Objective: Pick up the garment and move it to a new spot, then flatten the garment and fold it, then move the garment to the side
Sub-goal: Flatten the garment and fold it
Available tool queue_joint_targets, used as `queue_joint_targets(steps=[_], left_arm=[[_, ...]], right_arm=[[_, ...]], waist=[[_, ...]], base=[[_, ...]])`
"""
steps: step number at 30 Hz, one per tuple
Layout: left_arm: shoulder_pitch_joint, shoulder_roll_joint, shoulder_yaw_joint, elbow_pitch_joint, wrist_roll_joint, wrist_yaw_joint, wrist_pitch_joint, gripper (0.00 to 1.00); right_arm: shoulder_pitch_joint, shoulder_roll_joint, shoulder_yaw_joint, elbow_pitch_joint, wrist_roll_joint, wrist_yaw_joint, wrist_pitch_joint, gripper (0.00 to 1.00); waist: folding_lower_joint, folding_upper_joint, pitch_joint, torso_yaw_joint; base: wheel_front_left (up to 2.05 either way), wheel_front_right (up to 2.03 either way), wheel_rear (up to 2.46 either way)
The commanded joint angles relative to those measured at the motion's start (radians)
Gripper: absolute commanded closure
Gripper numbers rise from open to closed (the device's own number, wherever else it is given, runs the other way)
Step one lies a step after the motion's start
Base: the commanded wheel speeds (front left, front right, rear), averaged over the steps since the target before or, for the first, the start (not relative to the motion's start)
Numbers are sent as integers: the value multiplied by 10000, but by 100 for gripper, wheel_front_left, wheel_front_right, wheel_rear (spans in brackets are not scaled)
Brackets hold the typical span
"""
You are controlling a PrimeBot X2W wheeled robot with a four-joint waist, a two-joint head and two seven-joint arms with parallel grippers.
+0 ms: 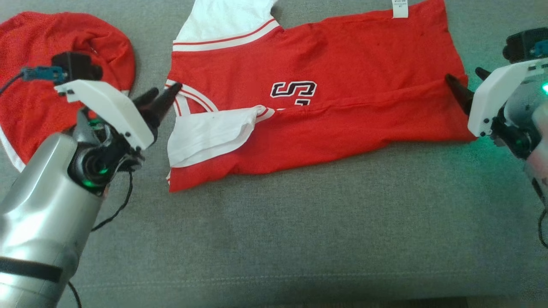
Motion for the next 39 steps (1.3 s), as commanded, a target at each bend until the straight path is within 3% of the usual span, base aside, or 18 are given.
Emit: queue_joint_targets(steps=[1, 5, 15, 19, 25, 26, 29, 33, 39], left_arm=[[-620, 266, 545, -19, 93, 75, -405, 0], [-794, 97, 758, 350, 267, 198, -1156, 0], [-37, -571, 1177, 706, 1128, -208, -5023, 0], [833, -829, 1394, 440, 1346, -248, -5887, 0], [2413, -1376, 2495, -847, 2712, -251, -6086, 0], [3126, -1771, 3057, -1300, 3347, -368, -6088, 0], [4075, -2372, 3656, -1663, 4350, -580, -6090, 0], [4953, -3042, 4263, -1915, 5375, -899, -6091, 0], [5725, -3444, 4518, -1682, 6453, -1137, -6092, 0]], right_arm=[[-181, -57, 26, 8, -139, -9, -450, 0], [-302, 28, -136, 369, -280, -9, -1296, 0], [462, 494, -920, 1094, -469, -9, -5004, 0], [1057, 584, -1436, 903, -641, -9, -5531, 0], [2622, 746, -3636, -1065, -1995, -9, -5577, 0], [3464, 968, -4571, -1837, -2614, -9, -5578, 0], [4727, 1489, -5696, -2926, -3511, -9, -5579, 0], [6010, 2109, -6640, -4291, -4765, -9, -5579, 0], [7169, 2967, -7376, -5360, -5743, -9, -5580, 0]], waist=[[-1, 0, 53, -3], [-1, 0, 60, -1], [-1, 0, -951, 94], [-1, 0, -1471, 81], [-1, 0, -2077, 38], [-1, 0, -2284, 41], [-1, 0, -2568, 23], [-1, 0, -2788, -13], [-1, 0, -2909, -130]], base=[[0, 0, 0], [0, 0, 0], [0, 0, 0], [0, 0, 0], [0, 0, 0], [0, 0, 0], [0, 0, 0], [0, 0, 0], [0, 0, 0]])
